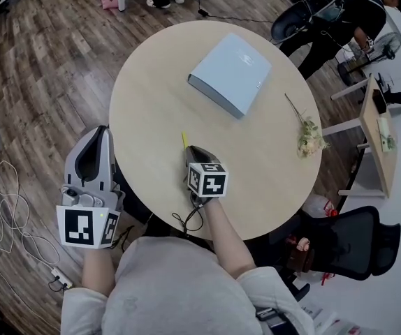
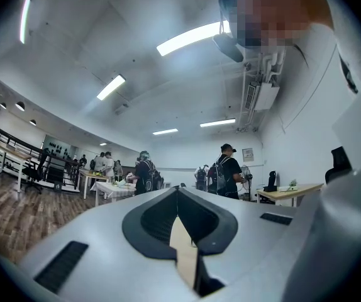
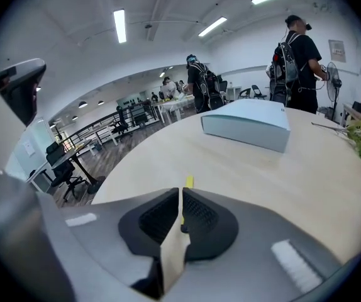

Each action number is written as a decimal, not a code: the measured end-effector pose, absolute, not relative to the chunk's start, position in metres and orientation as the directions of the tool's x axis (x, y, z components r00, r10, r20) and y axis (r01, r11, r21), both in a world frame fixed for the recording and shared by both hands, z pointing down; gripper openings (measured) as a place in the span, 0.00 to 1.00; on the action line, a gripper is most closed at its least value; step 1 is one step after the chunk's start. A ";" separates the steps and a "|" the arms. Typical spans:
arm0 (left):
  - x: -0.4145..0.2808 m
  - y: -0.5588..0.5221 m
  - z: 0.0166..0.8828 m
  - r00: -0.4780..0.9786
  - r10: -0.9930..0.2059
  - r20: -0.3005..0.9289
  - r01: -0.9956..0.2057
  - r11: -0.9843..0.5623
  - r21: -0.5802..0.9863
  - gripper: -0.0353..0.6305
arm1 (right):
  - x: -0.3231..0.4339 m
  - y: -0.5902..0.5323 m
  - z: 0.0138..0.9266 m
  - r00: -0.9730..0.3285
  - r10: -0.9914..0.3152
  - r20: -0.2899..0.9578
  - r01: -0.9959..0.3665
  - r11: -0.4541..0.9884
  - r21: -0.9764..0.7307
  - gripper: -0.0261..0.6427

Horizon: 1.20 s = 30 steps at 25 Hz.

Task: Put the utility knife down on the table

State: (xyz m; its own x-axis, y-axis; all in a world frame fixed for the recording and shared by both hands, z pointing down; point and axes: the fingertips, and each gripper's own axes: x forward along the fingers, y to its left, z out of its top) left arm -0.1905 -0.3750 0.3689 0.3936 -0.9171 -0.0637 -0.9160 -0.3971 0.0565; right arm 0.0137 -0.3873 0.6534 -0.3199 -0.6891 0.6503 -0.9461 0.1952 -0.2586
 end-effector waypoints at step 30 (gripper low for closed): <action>-0.094 -0.281 0.309 0.475 -0.864 -0.163 -0.876 -0.483 0.005 0.07 | 0.096 -0.288 0.420 -0.268 -0.947 0.179 -0.963 0.259 -0.073 0.06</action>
State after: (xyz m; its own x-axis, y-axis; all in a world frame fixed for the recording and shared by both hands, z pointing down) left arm -0.0940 -0.2813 0.3091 0.4754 -0.8645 -0.1635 -0.8758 -0.4826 0.0052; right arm 0.0963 -0.2878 0.4195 -0.2683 -0.9466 0.1786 -0.9630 0.2592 -0.0732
